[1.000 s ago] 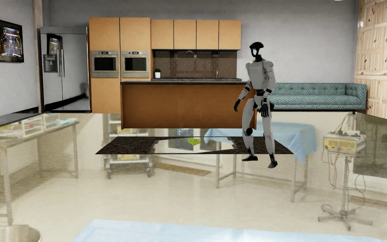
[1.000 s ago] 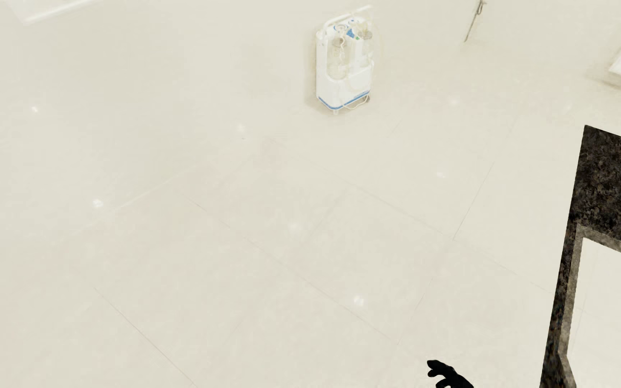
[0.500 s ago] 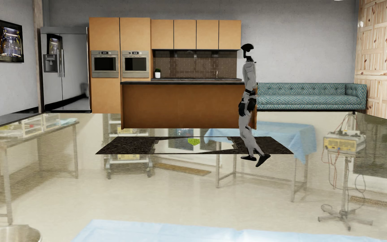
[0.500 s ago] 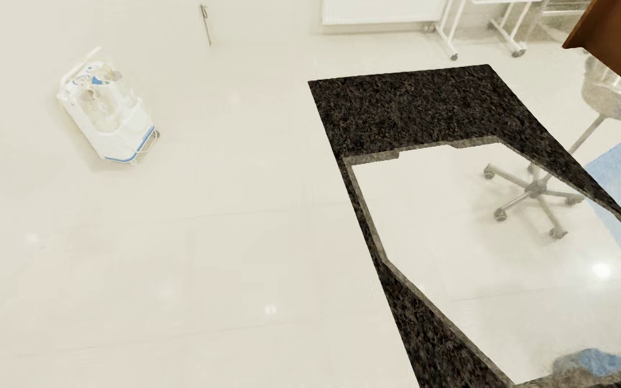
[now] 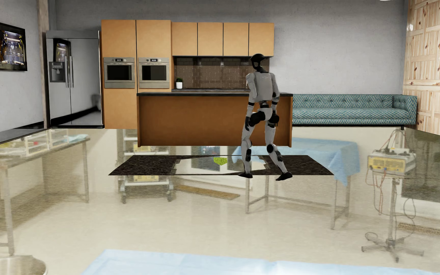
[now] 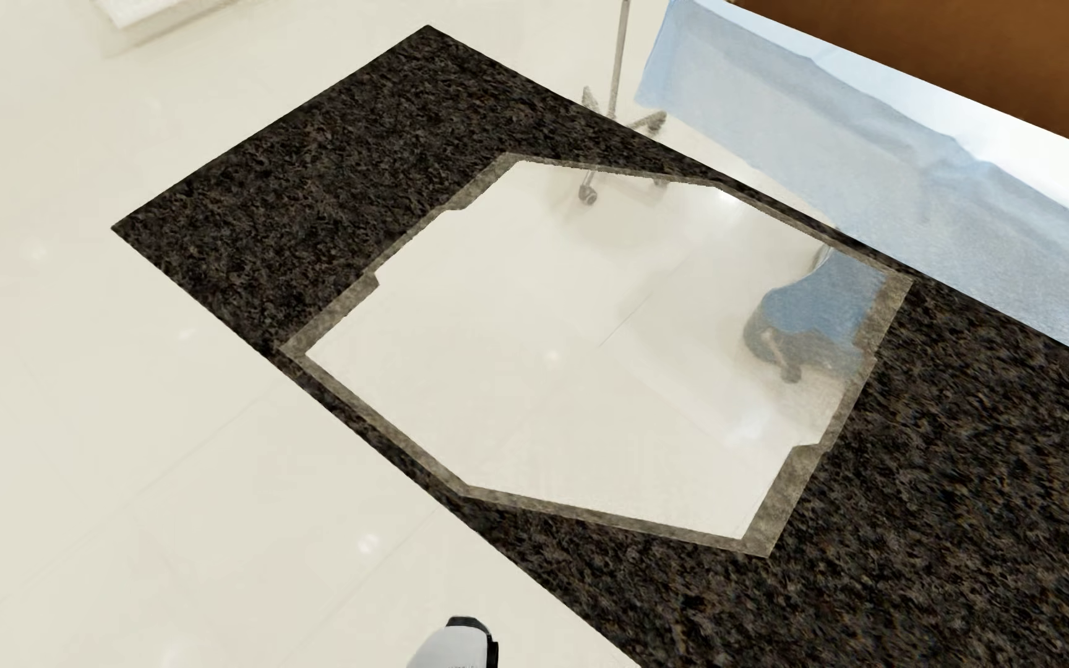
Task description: Walk towards the counter
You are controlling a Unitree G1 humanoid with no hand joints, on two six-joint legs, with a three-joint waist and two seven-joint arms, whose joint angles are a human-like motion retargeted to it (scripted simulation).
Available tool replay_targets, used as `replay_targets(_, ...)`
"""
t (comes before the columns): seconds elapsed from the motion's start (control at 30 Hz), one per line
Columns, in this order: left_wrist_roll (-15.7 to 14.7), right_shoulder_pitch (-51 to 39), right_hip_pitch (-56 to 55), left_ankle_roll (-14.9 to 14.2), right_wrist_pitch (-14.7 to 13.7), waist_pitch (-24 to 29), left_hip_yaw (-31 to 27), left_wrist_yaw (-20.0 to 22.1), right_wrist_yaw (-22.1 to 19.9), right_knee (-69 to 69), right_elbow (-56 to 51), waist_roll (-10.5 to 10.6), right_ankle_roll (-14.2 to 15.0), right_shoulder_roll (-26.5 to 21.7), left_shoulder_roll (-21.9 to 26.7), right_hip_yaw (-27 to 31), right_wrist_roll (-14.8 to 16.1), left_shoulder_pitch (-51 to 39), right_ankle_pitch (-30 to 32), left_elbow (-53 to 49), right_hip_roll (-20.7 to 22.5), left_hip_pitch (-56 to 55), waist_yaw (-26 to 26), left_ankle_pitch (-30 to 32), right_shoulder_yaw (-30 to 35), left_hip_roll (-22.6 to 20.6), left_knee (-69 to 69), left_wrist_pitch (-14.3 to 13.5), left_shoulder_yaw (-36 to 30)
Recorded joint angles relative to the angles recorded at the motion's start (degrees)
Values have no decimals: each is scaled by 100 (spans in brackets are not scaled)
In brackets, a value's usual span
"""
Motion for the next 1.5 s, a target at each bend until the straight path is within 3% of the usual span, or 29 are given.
replay_targets(0.03,78,62,-358,-7,47,19,221,-461,55,909,34,-18,955,15,-43,241,-27,-323,777,757,40,218,-34,-305,65,176,148,404,-261)
replay_targets(0.1,900,-2,-1209,-6,-52,31,783,-1858,654,2669,48,-60,1239,-230,101,534,-305,-802,1639,1571,185,850,-82,-789,552,516,177,256,-1488)
replay_targets(0.13,1111,-8,-1637,-39,-118,39,1050,-1900,834,3234,-101,-88,1264,-308,219,558,-286,-933,1460,1475,-1,1207,-133,-992,569,608,151,128,-1725)
replay_targets(0.17,1131,72,-2077,-87,-148,40,1284,-1409,739,3511,-359,-114,1015,-282,322,342,-95,-1013,1435,1222,-337,1577,-201,-1158,357,648,63,89,-1688)
replay_targets(0.23,645,383,-2811,-166,-423,13,1663,-54,160,3230,-895,-142,520,-149,436,-130,430,-1063,1266,721,-826,2267,-379,-1435,-157,585,-174,-165,-1106)
replay_targets(0.27,387,553,-3058,-211,-518,-5,1786,201,-142,2728,-1098,-143,513,-107,492,-261,640,-1159,1109,489,-855,2587,-465,-1577,-347,517,-276,-267,-878)
replay_targets(0.37,127,998,-3220,-393,-518,-65,1903,169,-451,-92,-1435,-67,253,60,886,-782,814,-1705,1125,-318,-863,3484,-682,-1977,-707,368,-663,-398,-689)
replay_targets(0.43,275,1195,-2814,-627,-274,-126,1735,209,-501,-2548,-1281,25,769,369,1127,-822,913,-2196,1598,-734,-761,3999,-820,-2081,-1093,361,-967,-409,-805)
replay_targets(0.47,321,1264,-2639,-740,-90,-147,1634,211,-499,-2956,-1052,61,561,532,1206,-1057,916,-2388,1941,-889,-813,4238,-877,-2043,-1238,406,-995,-418,-869)
replay_targets(0.5,321,1315,-2513,-896,108,-156,1469,214,-448,-2696,-718,99,-86,687,1257,-1252,857,-2513,2441,-1013,-817,4428,-920,-1872,-1299,525,-877,-433,-903)
replay_targets(0.53,254,1308,-2453,-1035,335,-137,1241,269,-315,-2253,-284,153,-571,835,1281,-1353,763,-2564,2235,-1110,-740,4501,-953,-1559,-1297,740,-532,-416,-851)
replay_targets(0.57,77,1223,-2355,-1161,586,-100,962,406,-32,-1817,205,223,-637,901,1199,-1415,578,-2470,1775,-1162,-660,4378,-966,-931,-1192,934,151,-378,-642)
replay_targets(0.63,-308,1069,-1934,-1054,754,-33,360,705,761,-1504,754,341,-569,920,820,-1540,79,-2182,1129,-1102,-573,3690,-935,524,-855,1160,1887,-257,-323)
replay_targets(0.7,-153,1072,-1303,-993,365,28,-75,300,1035,-1747,541,449,-616,1063,759,-1801,88,-2187,808,-849,-420,2671,-863,622,-1065,1565,3563,-224,-892)
replay_targets(0.77,92,856,-746,-633,154,73,-198,-212,415,-1940,225,579,-584,1048,708,-1821,180,-1916,529,-677,-266,1719,-740,374,-1465,1733,4466,-364,-1340)
replay_targets(0.8,79,657,-570,-557,137,78,-120,-294,22,-1946,137,627,-543,923,606,-1755,-72,-1647,375,-585,-216,1272,-662,236,-1415,1755,4558,-345,-1301)
replay_targets(0.87,-137,196,-332,-316,78,59,203,-257,-361,-1870,-38,676,-472,695,380,-1551,-309,-1076,47,-265,-159,527,-495,-72,-1337,1617,4010,-162,-955)
replay_targets(0.93,-457,-277,-127,-213,-209,11,483,-196,-234,-1765,-157,684,-416,432,265,-1314,-215,-531,-331,96,-103,89,-344,-187,-1269,1278,2591,120,-498)
replay_targets(0.97,-525,-489,13,-270,-361,-28,521,-190,-160,-1795,-252,681,-371,306,254,-1197,-227,-330,-498,333,-83,22,-288,-50,-1190,1047,1518,222,-420)
replay_targets(1.03,-450,-846,375,-795,-546,-142,456,-419,-135,-2003,-471,660,-238,56,297,-964,-285,77,-743,654,-81,283,-207,551,-941,647,-1100,314,-489)
replay_targets(1.07,-439,-957,568,-641,-614,-197,434,-540,-174,-2080,-594,640,-154,-51,282,-844,-284,286,-794,726,-125,475,-174,886,-830,553,-1806,359,-464)
replay_targets(1.1,-475,-1016,686,215,-666,-229,553,-572,-228,-1944,-734,608,-69,-136,219,-707,-217,475,-839,763,-231,538,-147,1167,-778,494,-1604,382,-385)
replay_targets(1.17,-495,-833,475,330,-691,-198,743,-442,-515,-718,-1042,458,131,-91,58,-574,136,506,-244,963,-558,705,-99,543,-1059,344,-974,440,-284)
replay_targets(1.2,-400,-647,170,294,-656,-165,805,-533,-741,181,-1077,393,563,83,34,-470,352,404,540,1064,-667,801,-82,193,-1243,325,-619,507,-358)
replay_targets(1.27,-98,-454,-680,335,-503,-127,1051,-888,-553,2080,-912,315,966,141,71,-60,349,192,1701,870,-728,1129,-78,-408,-998,353,-205,353,-647)
replay_targets(1.3,-71,-417,-1087,331,-479,-99,1200,-812,-92,2872,-805,251,965,-20,75,-5,67,95,1836,650,-901,1382,-93,-663,-592,337,-102,209,-612)
replay_targets(1.37,-206,-170,-1837,263,-496,-46,1322,-55,502,3684,-689,101,433,-119,44,-220,-367,-335,1703,422,-1408,1865,-195,-1095,-300,239,38,76,-371)
replay_targets(1.43,-52,303,-2355,194,-309,-41,1259,276,165,3320,-588,-18,175,211,105,-697,-64,-1087,1249,608,-1732,2354,-366,-1346,-822,78,-88,98,-535)
replay_targets(1.5,163,693,-2616,112,-130,-78,1129,52,-29,2051,-347,-98,30,350,208,-1280,166,-1850,758,586,-1770,2842,-532,-1568,-1165,-68,-327,38,-872)
